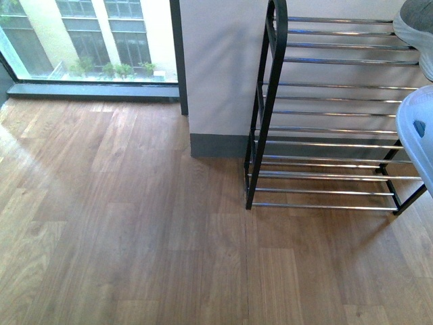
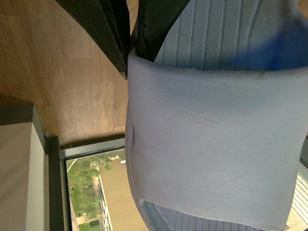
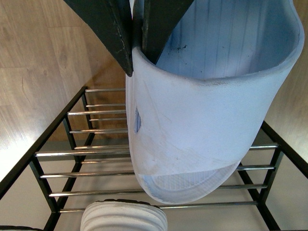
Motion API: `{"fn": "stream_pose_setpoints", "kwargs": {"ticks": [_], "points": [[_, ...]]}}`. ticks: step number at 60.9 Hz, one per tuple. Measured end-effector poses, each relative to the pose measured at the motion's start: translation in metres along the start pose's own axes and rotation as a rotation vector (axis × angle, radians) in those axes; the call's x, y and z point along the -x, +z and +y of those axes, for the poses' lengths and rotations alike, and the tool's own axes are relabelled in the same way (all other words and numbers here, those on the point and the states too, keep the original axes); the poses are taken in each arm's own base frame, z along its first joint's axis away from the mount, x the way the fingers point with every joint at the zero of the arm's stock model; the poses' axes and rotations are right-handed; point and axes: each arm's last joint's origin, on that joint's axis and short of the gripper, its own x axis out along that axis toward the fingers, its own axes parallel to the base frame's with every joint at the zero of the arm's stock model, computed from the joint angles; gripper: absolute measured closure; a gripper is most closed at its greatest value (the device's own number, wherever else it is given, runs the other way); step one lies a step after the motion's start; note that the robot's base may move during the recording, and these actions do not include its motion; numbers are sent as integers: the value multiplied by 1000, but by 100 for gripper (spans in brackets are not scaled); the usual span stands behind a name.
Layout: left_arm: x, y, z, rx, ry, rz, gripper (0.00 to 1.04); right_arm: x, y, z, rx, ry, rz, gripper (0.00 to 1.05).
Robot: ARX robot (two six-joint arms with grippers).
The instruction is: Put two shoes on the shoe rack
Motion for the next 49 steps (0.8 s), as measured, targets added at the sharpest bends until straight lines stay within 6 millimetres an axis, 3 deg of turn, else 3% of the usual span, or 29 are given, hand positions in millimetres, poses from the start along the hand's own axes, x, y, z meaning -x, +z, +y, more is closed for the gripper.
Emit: {"fn": "stream_pose_setpoints", "kwargs": {"ticks": [49], "points": [[0,0,0,0,0,0,103,0,0,0,0,0,2,103]]}}
